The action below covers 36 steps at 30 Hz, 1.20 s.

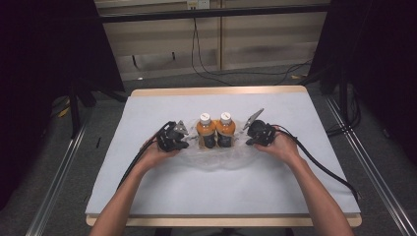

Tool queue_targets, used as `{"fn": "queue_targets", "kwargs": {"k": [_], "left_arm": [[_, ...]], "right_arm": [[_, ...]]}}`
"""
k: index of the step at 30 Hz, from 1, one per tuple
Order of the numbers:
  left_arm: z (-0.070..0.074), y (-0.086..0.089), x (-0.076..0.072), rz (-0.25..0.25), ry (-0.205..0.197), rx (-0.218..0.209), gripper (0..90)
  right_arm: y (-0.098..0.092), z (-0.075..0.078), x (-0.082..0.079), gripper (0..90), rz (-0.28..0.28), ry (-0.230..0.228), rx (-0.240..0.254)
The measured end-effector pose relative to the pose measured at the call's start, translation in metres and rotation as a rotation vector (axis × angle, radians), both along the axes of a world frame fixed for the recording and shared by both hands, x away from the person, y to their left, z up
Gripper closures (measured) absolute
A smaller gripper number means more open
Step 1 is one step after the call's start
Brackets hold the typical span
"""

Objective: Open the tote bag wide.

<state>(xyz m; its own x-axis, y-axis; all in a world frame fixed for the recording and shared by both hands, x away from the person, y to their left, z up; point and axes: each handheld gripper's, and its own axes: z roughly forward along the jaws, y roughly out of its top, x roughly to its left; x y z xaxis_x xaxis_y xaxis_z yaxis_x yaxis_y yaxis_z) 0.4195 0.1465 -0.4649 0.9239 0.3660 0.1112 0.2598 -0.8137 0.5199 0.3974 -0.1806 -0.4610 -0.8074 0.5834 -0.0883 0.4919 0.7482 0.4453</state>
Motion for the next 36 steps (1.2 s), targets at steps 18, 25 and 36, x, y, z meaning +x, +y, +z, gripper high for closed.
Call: {"fn": "queue_targets", "kwargs": {"k": [18,25,36], "left_arm": [[0.003,0.018,0.010,0.026,-0.020,0.070,90.0],[0.004,0.030,0.008,0.025,-0.029,0.113,90.0],[0.004,0.061,0.009,0.069,-0.004,0.078,90.0]], "right_arm": [[-0.030,0.002,0.005,90.0,-0.065,-0.015,-0.105],[-0.039,0.002,0.004,90.0,-0.086,-0.014,-0.115],[-0.049,0.003,-0.004,90.0,-0.075,0.012,-0.124]]}}
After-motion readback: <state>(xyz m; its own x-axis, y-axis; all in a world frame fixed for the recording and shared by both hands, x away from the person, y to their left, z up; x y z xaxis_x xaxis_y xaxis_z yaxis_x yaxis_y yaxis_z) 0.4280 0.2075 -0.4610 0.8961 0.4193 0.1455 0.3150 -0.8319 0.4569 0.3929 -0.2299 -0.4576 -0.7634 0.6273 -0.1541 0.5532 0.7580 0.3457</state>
